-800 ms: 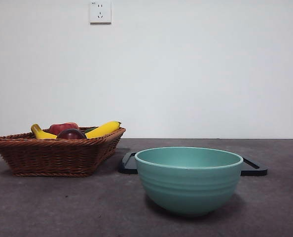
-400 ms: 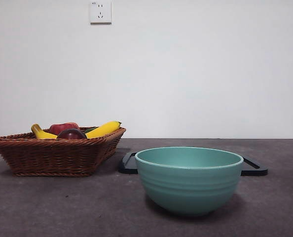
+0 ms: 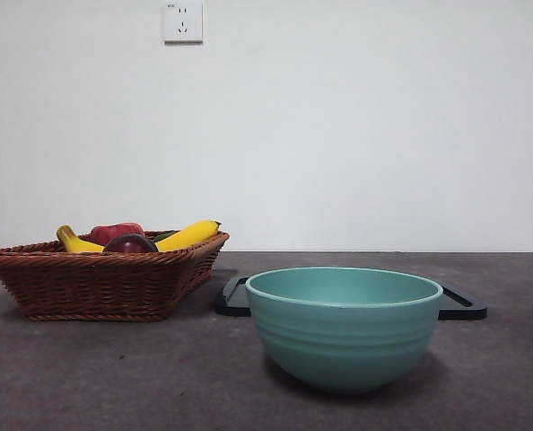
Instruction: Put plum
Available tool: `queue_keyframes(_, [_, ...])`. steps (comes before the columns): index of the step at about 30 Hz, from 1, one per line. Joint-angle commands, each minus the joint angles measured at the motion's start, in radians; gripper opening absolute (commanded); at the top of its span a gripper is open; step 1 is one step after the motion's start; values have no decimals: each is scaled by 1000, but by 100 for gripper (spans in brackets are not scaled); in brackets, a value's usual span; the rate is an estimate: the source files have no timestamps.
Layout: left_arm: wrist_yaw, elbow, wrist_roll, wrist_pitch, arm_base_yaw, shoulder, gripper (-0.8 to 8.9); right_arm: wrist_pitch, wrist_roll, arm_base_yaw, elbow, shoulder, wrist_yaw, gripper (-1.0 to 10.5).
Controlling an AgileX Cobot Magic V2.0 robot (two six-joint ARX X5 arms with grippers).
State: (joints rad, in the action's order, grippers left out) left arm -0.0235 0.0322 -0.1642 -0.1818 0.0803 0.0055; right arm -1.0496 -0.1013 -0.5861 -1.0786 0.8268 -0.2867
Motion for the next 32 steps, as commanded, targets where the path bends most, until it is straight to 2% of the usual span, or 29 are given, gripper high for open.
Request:
queue_keyframes(1, [3,-21,-4,-7,2,-2,8,10,8,-5,-16,7,-1,8])
queue_keyframes(12, [3,-21,-4,-7,2,-2,8,10,10,-5,-16,-12,0,8])
queue_keyframes(16, [3,-21,-4,-7,2,-2,8,32,98,59,-11,-56,3,8])
queue_keyframes(19, [3,-21,-4,-7,2,-2,8,124,147,162,32,-127,2,8])
queue_keyframes(25, [3,-21,-4,-7,2,-2,8,395,192,376,273,-331,4,8])
queue_keyframes(27, [3,-21,-4,-7,2,-2,8,562,223,438,445,-437,6,8])
queue_keyframes(30, [3,-21,-4,-7,2,-2,8,748,249,479,679,-584,13,8])
queue_keyframes(32, [3,-21,-4,-7,2,-2,8,803,249,482,761,-632,46,8])
